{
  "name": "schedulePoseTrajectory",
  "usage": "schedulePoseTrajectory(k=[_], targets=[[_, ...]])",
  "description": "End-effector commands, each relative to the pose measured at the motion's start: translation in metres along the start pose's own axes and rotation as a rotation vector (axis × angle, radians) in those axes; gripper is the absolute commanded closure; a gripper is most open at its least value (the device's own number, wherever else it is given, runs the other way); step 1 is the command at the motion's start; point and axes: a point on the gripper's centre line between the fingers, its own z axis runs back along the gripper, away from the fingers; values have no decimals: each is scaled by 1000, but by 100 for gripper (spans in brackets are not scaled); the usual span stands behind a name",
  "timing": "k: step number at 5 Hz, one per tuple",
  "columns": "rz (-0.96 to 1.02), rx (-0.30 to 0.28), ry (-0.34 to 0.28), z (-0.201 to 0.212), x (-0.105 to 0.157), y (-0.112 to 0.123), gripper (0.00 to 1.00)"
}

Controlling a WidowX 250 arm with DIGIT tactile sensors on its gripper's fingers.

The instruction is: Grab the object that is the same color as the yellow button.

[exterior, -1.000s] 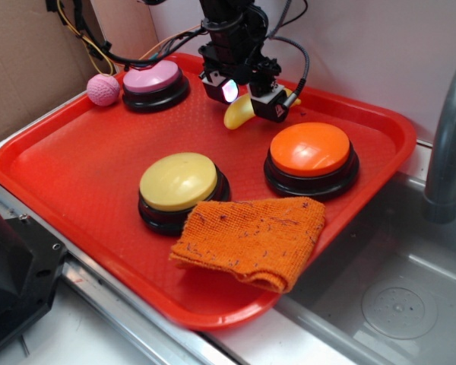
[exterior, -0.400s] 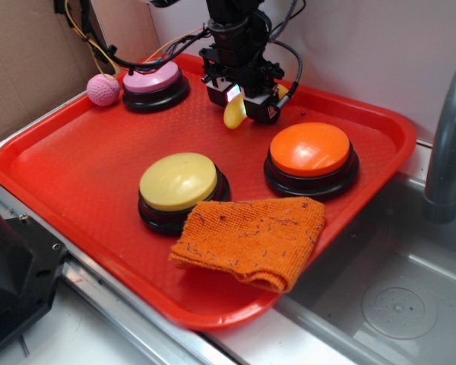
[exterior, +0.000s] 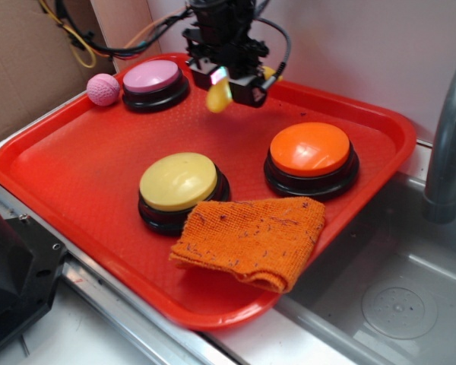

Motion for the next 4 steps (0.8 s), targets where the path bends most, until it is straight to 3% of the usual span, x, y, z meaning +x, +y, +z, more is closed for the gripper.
schedulePoseTrajectory(k=[1, 2, 3, 4], targets=[[68, -53, -132, 68, -70, 13, 100], [116, -39, -112, 72, -99, 19, 100], [148, -35, -51, 73, -120, 30, 100], [188, -18, -4, 72, -121, 33, 100]])
